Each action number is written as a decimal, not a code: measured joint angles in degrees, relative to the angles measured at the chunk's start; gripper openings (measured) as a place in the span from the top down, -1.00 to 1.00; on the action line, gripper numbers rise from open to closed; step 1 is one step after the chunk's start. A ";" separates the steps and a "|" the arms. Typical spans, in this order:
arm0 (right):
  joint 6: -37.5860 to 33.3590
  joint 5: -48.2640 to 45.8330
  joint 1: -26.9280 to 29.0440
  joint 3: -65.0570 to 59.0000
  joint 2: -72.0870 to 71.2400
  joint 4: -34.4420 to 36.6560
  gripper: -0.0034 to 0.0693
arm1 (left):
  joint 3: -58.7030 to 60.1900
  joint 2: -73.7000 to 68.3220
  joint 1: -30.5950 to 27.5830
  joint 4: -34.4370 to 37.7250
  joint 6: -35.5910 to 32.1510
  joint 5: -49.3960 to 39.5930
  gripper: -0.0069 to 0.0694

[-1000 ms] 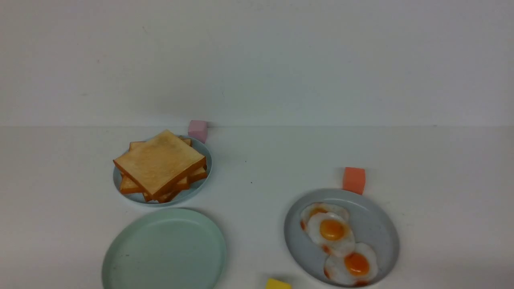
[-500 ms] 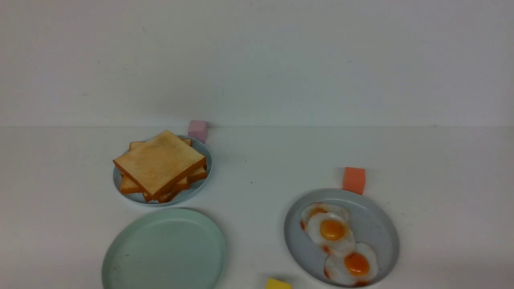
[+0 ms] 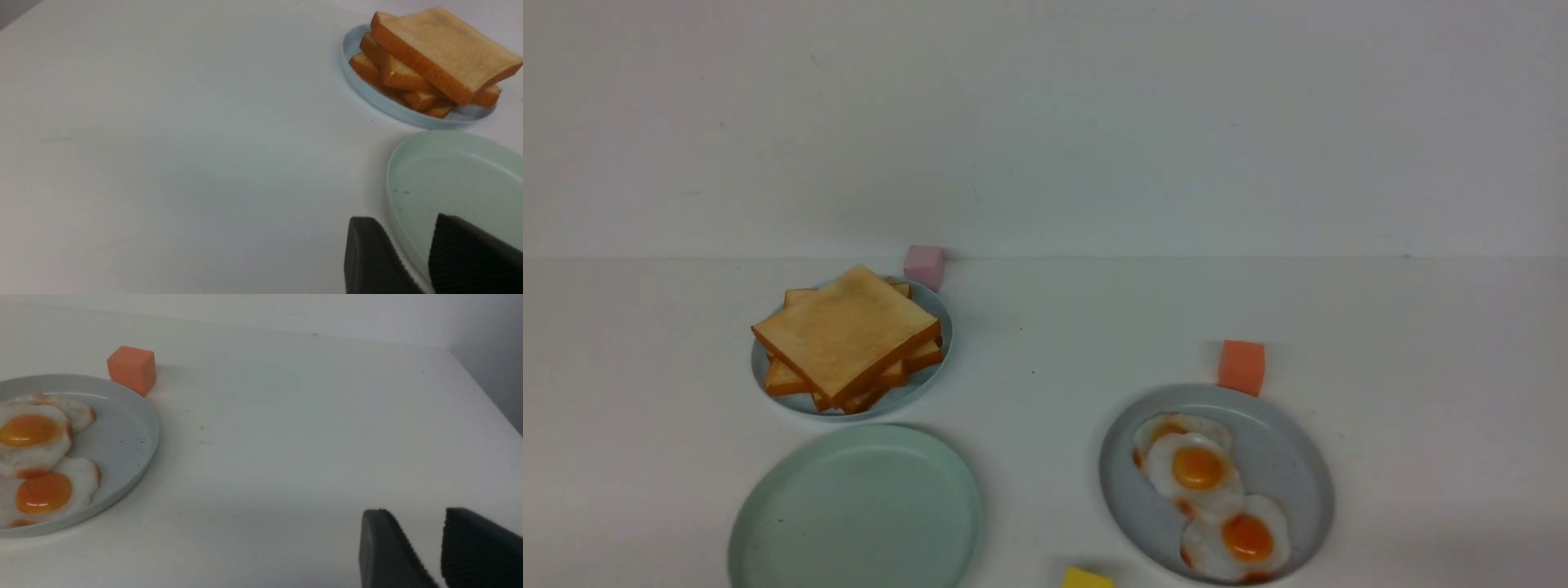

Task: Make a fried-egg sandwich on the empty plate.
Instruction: Use the left arm to grab a slice of bread

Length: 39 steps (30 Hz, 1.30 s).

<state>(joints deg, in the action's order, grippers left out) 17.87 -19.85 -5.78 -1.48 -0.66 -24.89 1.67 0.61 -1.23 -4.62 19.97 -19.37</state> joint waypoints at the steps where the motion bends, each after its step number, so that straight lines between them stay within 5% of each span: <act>1: 0.00 1.01 0.00 0.00 0.00 0.00 0.24 | 0.00 0.00 0.00 0.80 0.00 1.25 0.19; 10: 0.00 17.18 0.00 -0.02 0.00 -3.17 0.24 | 0.00 0.00 0.00 11.13 0.13 18.94 0.19; 17: 0.96 25.73 0.00 -0.06 0.00 -2.85 0.24 | 0.00 0.00 0.00 12.60 0.30 21.97 0.19; 26: 18.07 44.86 0.00 2.01 0.00 10.67 0.24 | -0.30 0.00 0.00 21.24 10.73 34.10 0.19; 29: 21.72 40.43 0.00 8.30 0.00 13.03 0.24 | -4.18 0.00 0.00 19.52 11.51 30.53 0.19; 39: 23.20 -0.82 0.00 45.87 14.25 9.10 0.24 | -34.33 -14.84 0.00 11.98 11.76 12.89 0.19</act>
<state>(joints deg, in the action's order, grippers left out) 41.07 -20.67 -5.78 44.39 13.59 -15.79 -32.66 -14.23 -1.23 7.36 31.73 -6.48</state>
